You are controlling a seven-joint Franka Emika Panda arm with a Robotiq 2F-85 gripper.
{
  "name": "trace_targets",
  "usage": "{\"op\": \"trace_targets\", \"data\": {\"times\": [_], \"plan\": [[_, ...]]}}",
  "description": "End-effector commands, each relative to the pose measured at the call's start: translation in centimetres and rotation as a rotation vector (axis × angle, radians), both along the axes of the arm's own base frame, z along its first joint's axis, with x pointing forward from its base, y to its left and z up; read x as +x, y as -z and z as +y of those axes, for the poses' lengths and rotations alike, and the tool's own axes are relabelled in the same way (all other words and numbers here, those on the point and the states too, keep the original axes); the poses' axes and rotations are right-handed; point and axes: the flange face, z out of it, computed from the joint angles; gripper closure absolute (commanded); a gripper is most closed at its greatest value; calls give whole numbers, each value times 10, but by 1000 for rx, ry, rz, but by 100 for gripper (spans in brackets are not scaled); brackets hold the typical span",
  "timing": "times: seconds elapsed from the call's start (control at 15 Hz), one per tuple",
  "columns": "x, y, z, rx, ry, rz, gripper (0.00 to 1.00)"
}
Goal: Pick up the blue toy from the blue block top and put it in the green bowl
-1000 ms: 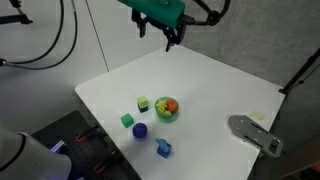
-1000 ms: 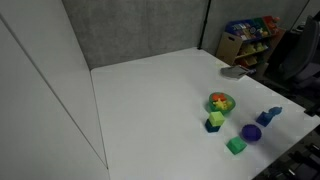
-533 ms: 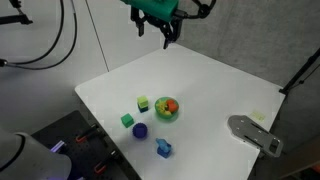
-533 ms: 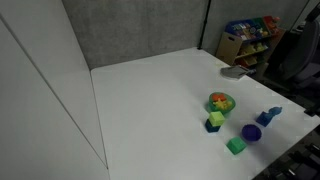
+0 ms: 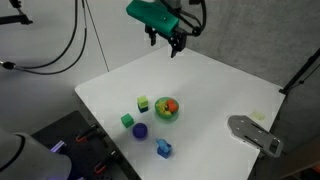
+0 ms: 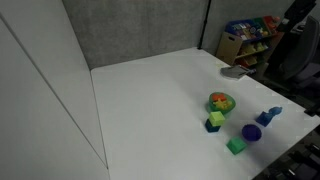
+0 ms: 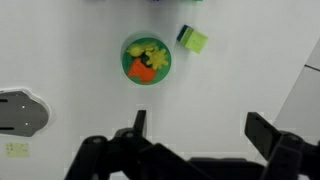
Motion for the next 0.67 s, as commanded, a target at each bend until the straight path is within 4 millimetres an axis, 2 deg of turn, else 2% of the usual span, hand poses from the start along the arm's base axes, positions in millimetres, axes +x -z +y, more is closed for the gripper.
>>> {"op": "trace_targets", "data": {"times": [0.0, 0.27, 0.6], "plan": [[22, 30, -17, -48, 106, 30, 0], [27, 80, -36, -109, 184, 119, 0], [9, 129, -56, -190, 241, 237, 0]]}}
